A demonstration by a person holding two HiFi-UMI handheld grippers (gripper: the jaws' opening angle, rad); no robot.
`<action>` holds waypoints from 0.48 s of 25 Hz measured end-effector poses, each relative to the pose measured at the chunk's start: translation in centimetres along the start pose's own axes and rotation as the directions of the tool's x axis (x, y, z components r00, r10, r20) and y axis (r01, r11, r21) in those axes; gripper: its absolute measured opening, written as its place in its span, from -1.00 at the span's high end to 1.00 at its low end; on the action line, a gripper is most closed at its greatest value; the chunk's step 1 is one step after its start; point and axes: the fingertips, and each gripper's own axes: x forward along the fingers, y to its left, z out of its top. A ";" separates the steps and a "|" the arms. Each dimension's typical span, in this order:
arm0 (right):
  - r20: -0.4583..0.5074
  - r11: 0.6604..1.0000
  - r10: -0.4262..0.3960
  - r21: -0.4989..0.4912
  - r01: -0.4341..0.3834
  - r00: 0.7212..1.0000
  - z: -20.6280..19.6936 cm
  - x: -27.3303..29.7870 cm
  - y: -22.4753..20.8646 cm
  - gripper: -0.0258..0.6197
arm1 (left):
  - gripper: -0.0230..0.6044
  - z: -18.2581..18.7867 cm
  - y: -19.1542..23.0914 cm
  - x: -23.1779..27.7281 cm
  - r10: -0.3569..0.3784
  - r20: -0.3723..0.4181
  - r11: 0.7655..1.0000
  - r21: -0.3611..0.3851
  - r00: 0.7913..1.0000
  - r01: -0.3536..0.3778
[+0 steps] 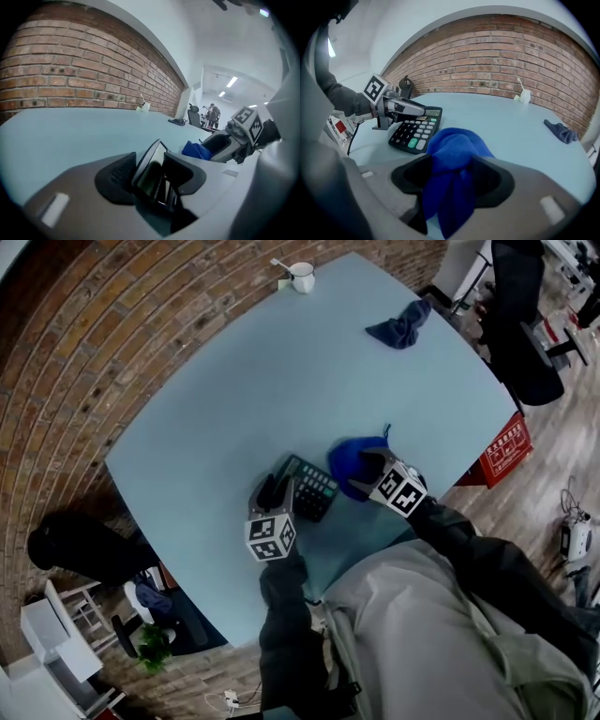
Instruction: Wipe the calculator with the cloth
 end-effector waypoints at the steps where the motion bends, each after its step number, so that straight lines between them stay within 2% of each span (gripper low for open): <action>1: 0.010 1.000 -0.002 0.006 0.002 1.000 0.1 0.1 0.0 0.12 | 0.38 0.2 -0.1 -0.1 -0.009 0.015 1.000 -0.008 1.000 0.009; 2: 0.020 1.000 -0.005 0.010 0.005 1.000 0.1 0.1 -0.1 0.12 | 0.48 0.4 -0.3 -0.1 -0.022 0.031 1.000 -0.020 0.999 0.023; 4: 0.041 1.000 -0.016 0.014 0.015 0.999 0.0 0.2 -0.2 0.12 | 0.55 0.8 -0.5 -0.4 -0.054 0.063 0.995 -0.078 0.997 0.059; 6: 0.061 0.999 -0.033 0.018 0.032 0.998 0.1 0.1 -0.5 0.13 | 0.65 1.3 -0.4 -0.9 -0.092 0.124 0.970 -0.212 0.988 0.117; 7: 0.070 0.999 -0.043 0.018 0.042 0.997 0.1 0.1 -0.6 0.17 | 0.70 1.6 -0.4 -1.2 -0.112 0.173 0.942 -0.295 0.979 0.160; 9: 0.088 0.998 -0.059 0.020 0.058 0.994 0.0 0.1 -1.0 0.29 | 0.76 1.8 -0.8 -1.9 -0.143 0.291 0.867 -0.424 0.946 0.261; 11: 0.101 0.998 -0.056 0.033 0.053 0.993 -0.1 0.0 -1.3 0.34 | 0.75 1.8 -1.1 -2.4 -0.146 0.396 0.809 -0.480 0.907 0.340; 12: 0.104 0.998 -0.045 0.039 0.041 0.994 -0.1 0.0 -1.4 0.35 | 0.66 1.9 -1.2 -2.6 -0.145 0.425 0.786 -0.499 0.894 0.365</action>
